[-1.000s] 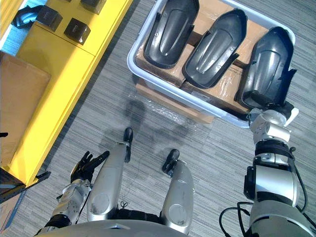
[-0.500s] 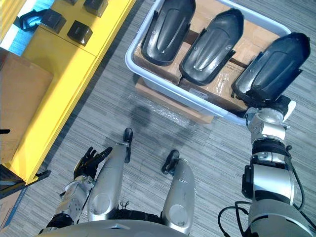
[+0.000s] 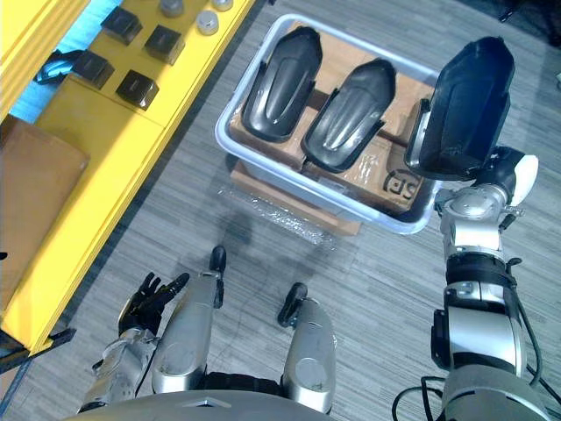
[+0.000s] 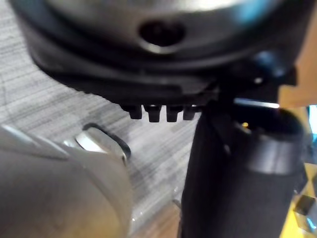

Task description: Walk over and take three plastic housings, then place them on the shelf

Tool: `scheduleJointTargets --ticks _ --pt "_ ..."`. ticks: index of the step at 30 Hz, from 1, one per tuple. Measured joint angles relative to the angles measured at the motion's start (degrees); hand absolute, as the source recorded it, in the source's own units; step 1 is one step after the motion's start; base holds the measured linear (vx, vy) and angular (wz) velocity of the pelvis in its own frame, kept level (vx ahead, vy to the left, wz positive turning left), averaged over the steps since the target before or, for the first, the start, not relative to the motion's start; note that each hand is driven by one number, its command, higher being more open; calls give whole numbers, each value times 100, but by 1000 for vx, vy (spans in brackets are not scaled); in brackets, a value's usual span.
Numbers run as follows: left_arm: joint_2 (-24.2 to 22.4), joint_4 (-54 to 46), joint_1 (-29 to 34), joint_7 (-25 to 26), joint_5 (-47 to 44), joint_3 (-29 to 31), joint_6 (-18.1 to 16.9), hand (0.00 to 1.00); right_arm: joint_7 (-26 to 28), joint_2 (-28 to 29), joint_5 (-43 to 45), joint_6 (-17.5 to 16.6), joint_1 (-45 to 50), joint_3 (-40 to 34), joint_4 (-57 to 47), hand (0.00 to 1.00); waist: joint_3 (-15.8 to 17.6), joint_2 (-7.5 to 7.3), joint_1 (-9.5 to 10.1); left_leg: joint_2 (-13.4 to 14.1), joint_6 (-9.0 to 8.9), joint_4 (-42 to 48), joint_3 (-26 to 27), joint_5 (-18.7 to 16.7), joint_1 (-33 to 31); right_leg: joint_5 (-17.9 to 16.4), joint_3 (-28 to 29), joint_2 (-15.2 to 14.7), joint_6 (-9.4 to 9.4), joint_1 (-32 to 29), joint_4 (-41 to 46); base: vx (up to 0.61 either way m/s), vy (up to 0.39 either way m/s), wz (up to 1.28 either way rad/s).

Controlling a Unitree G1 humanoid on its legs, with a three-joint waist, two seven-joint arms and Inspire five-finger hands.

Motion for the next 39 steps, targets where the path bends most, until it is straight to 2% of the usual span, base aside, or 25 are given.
scheduleJointTargets --ticks 3,4,7,10,12,13,16,20,21,23,26,32,35,39 --pt "-2 -1220 360 276 166 77 -62 100 -138 207 -475 -2 571 -456 -908 0 -31 -149 -26 7 -27 -530 69 164 595 118 -42 72 17 532 -449 138 -24 -4" --pt "0 -1684 410 473 560 141 -194 100 -219 358 -655 -13 803 -576 -1167 0 -108 -232 -45 9 -39 -697 119 192 782 131 -71 90 21 708 -598 131 -12 5" --pt "5 -2581 313 827 1236 385 -316 100 -347 757 -899 -18 1242 -762 -1418 0 -571 -398 -165 21 -61 -1001 111 239 970 283 -249 179 71 1024 -1071 160 -12 8" --pt "39 -2908 25 900 1433 388 -313 100 -401 1003 -1152 -19 1527 -884 -1451 0 -942 -411 -217 -42 -50 -1208 192 249 1269 458 -327 195 182 1436 -1585 170 16 -4" --pt "38 -3142 -189 850 1440 356 -268 100 -402 1191 -1393 -24 1594 -904 -1689 0 -1102 -366 -344 -103 -42 -1319 253 255 1466 627 -344 215 272 1710 -1920 134 26 -8" --pt "39 -3203 -292 792 1398 308 -207 100 -397 1254 -1530 -56 1647 -902 -1884 0 -1165 -323 -346 -108 -38 -1396 313 257 1551 702 -341 219 304 1776 -2044 93 40 -18" --pt "41 -3290 -757 440 882 52 204 100 -338 1348 -2016 -536 1758 -764 -2433 0 -1324 -194 -404 -173 16 -1634 419 294 1802 830 -337 190 380 1990 -2313 60 31 -15" --pt "39 -3283 -1231 43 -34 -472 749 100 -153 1462 -2511 -1660 1737 -199 -2785 0 -1682 -157 -510 -193 37 -1881 580 310 2069 879 -319 168 423 2086 -2395 32 12 -15" --pt "35 -3279 -1293 3 -84 -569 811 100 -143 1496 -2602 -1828 1729 -115 -2800 0 -1731 -158 -513 -192 37 -1898 600 310 2097 884 -315 166 428 2093 -2396 27 -7 -20" --pt "30 -3273 -1546 -120 -370 -919 1023 100 -36 1571 -2764 -2371 1691 228 -2914 0 -1853 -152 -522 -191 39 -1975 663 312 2225 915 -309 164 434 2154 -2409 7 -3 -14" --pt "-16 -3238 -1762 -71 -462 -1087 1103 100 171 1694 -2861 -2875 1512 648 -2986 0 -1943 -142 -574 -195 51 -1978 711 320 2264 973 -304 164 432 2183 -2456 -25 9 -8" --pt "-61 -3006 -1854 46 -480 -1098 1106 100 618 1965 -2829 -3439 1508 1073 -3152 0 -2036 -93 -618 -269 133 -2209 726 466 2327 1093 -310 143 413 2183 -2578 -63 21 -1" --pt "-67 -3005 -1864 16 -509 -1158 1077 100 887 2130 -2778 -3460 1568 1330 -3145 0 -2066 -85 -642 -295 157 -2304 733 506 2337 1156 -327 136 391 2176 -2651 -85 28 1" --pt "-116 -3011 -1873 -14 -614 -1469 971 100 1149 2342 -2660 -3670 1942 1964 -2921 0 -2141 -64 -641 -330 191 -2418 730 590 2333 1235 -343 137 365 2172 -2759 -91 20 1"
